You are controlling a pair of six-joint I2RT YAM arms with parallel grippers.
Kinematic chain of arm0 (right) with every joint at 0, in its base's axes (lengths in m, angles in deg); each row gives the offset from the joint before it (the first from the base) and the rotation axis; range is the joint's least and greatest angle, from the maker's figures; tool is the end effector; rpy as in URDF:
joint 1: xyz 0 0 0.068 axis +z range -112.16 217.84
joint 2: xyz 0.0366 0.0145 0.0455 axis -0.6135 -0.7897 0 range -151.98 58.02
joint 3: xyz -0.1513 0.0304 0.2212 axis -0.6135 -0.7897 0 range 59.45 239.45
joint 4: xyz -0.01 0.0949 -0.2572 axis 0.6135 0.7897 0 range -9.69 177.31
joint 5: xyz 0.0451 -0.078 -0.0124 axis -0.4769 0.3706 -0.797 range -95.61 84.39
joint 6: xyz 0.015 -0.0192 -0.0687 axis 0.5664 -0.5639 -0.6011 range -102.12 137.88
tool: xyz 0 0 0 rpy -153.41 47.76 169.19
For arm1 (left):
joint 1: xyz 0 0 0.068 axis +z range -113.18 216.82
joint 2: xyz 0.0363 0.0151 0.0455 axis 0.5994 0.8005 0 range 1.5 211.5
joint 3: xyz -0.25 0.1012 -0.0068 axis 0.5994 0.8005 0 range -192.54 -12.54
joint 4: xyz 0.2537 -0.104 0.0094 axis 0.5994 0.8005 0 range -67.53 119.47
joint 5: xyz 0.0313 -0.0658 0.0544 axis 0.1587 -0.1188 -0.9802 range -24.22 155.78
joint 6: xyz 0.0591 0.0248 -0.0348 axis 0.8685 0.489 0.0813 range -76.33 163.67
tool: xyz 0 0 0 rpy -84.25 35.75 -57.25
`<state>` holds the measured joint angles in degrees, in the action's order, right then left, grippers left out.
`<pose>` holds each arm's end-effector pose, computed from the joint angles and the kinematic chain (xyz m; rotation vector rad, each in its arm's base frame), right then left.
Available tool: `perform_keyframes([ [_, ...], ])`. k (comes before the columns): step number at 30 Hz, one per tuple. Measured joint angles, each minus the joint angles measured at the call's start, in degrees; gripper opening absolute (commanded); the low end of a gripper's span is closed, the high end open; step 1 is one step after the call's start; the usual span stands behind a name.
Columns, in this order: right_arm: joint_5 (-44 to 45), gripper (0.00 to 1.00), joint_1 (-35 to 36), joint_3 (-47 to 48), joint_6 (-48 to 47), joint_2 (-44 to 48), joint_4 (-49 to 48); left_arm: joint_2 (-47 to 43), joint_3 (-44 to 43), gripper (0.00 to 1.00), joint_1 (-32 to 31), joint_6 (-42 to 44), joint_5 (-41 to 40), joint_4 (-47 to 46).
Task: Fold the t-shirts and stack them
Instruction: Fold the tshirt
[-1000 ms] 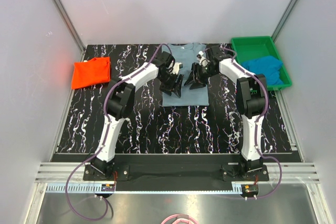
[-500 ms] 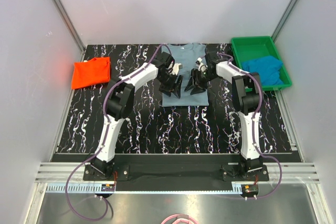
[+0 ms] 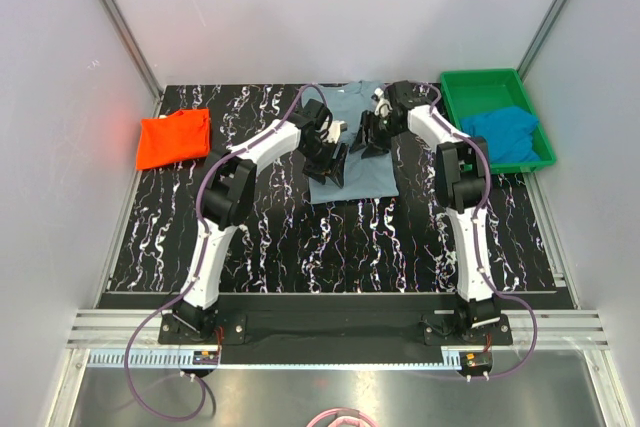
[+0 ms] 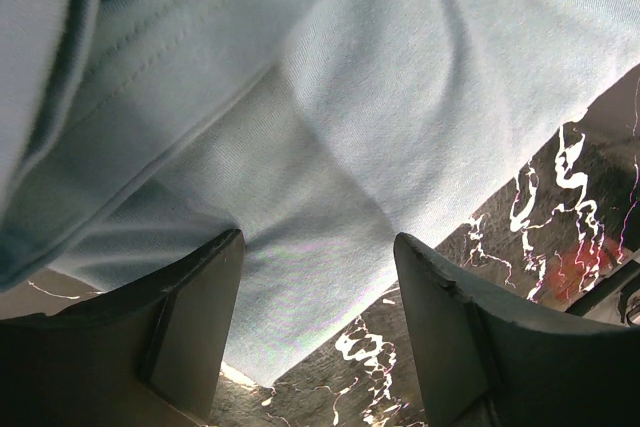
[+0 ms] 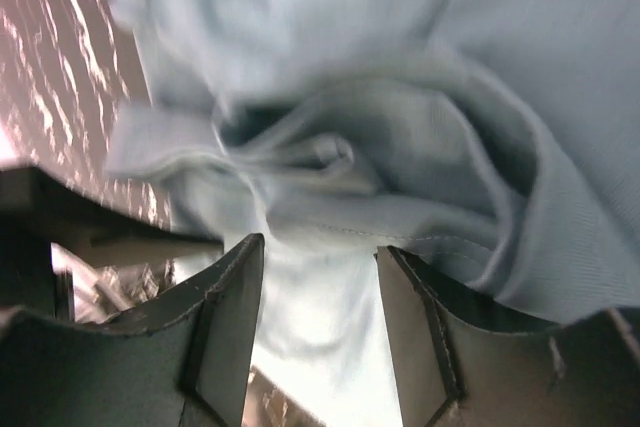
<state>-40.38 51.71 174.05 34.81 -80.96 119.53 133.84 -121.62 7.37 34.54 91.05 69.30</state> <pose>0.5085 0.1611 0.1216 -0.1259 2.6994 0.9814 0.4234 -0.2690 0.1382 0.6158 2.7962 -0.7712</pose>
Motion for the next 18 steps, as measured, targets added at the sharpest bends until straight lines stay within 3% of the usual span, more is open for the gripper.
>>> perform_keyframes([
  [13,9.01,0.61,-0.22,16.94,-0.46,-3.06,-4.59,0.0,0.0,0.68,-0.02,0.04,0.0,0.02],
  [18,11.28,0.61,-0.46,16.0,-1.51,-0.63,-5.35,0.02,0.0,0.68,-0.02,0.09,-0.02,0.04],
])
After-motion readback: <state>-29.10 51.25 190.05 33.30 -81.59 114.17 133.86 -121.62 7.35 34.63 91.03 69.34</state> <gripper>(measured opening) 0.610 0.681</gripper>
